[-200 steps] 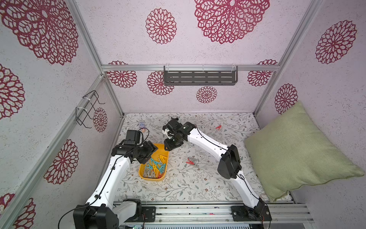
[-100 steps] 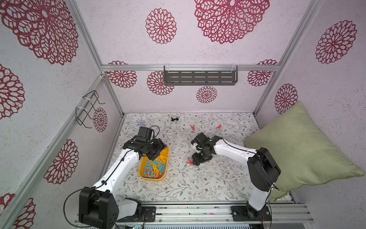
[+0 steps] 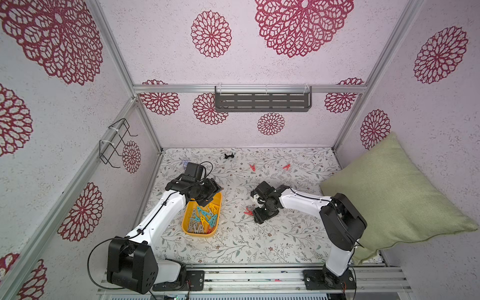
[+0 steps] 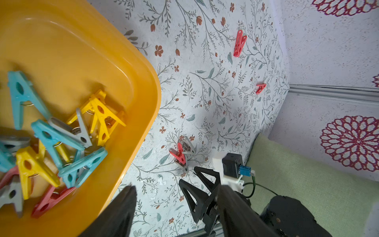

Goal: Put the clothespins into the storage box
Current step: Pick up the clothespin from the center of the board, then place the clothespin in the storage box.

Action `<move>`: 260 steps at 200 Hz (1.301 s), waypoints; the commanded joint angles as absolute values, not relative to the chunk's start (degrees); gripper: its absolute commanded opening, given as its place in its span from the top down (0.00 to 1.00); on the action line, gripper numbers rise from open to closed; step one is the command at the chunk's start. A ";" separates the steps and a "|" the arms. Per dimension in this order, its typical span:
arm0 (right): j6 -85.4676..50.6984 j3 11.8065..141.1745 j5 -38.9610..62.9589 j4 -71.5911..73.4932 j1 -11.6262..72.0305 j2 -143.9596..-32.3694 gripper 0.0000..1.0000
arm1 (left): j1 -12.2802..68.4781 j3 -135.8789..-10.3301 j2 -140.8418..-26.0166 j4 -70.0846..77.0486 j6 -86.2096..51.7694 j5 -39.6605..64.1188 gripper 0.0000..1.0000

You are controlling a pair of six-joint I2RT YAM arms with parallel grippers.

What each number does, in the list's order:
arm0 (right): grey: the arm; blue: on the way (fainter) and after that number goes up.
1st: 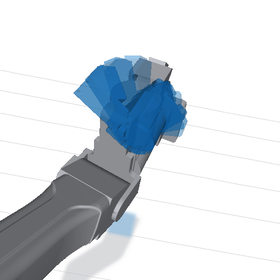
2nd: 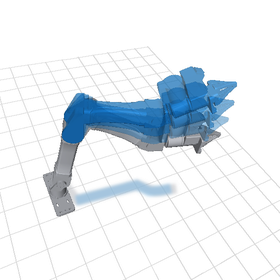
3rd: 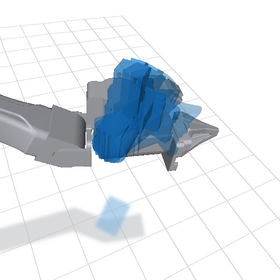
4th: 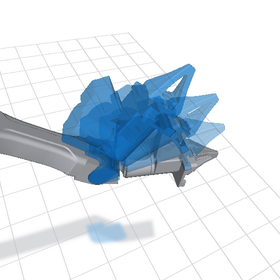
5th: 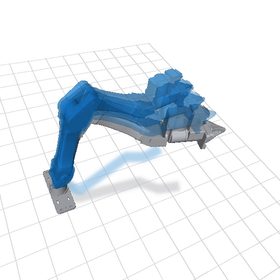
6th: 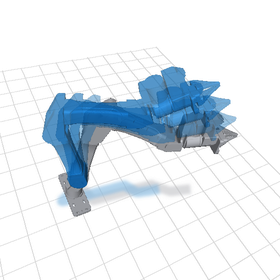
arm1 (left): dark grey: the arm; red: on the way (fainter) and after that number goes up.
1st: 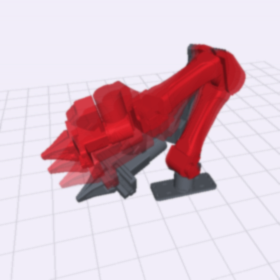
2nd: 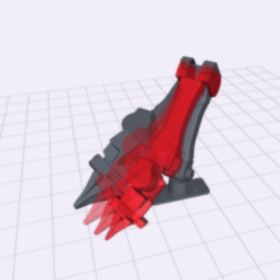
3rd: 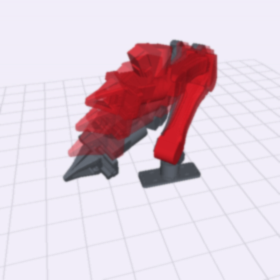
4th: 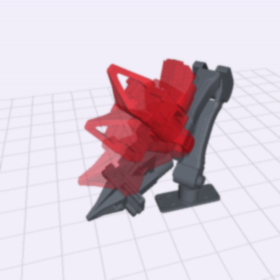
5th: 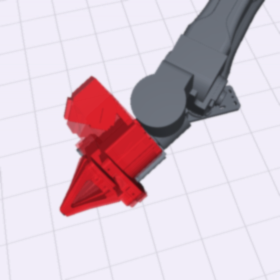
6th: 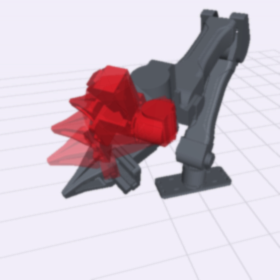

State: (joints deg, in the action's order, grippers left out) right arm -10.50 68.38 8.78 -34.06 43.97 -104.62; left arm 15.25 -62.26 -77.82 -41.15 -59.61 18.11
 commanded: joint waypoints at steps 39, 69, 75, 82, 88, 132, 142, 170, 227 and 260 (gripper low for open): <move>-8.00 72.24 7.34 -35.89 45.91 -108.45 0.52 | 15.73 -61.79 -77.17 -40.11 -59.67 17.41 0.30; -8.33 71.42 7.14 -36.12 46.79 -108.21 0.66 | 15.66 -61.36 -77.17 -39.53 -59.94 17.49 0.30; -8.48 71.09 7.19 -35.97 46.92 -107.90 0.68 | 15.73 -61.42 -77.17 -39.43 -59.94 17.50 0.30; -8.65 70.78 7.20 -35.87 47.15 -107.50 0.71 | 15.73 -61.50 -77.23 -39.34 -59.89 17.53 0.30; -8.93 70.46 7.22 -35.92 47.26 -107.08 0.73 | 15.78 -61.51 -77.26 -39.26 -59.94 17.60 0.30; -11.20 67.21 7.82 -35.58 47.72 -102.85 0.83 | 15.79 -61.86 -77.21 -39.26 -59.68 17.67 0.30; -11.74 66.59 7.89 -35.66 47.77 -101.69 0.84 | 15.82 -61.96 -77.09 -39.40 -59.51 17.67 0.30; -12.89 65.72 8.08 -36.67 48.15 -98.41 0.86 | 15.71 -62.23 -76.24 -40.23 -59.00 17.34 0.30; -15.15 76.74 11.45 -38.54 52.31 -99.23 0.85 | 11.78 -61.13 -70.97 -44.41 -56.35 16.02 0.30; -16.06 90.04 13.14 -40.16 55.56 -107.05 0.86 | 6.14 -59.76 -65.07 -49.09 -54.37 16.24 0.29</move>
State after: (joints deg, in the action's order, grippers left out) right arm -14.28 82.13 10.41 -38.52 53.52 -102.54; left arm 9.58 -61.49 -69.34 -44.18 -56.97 16.88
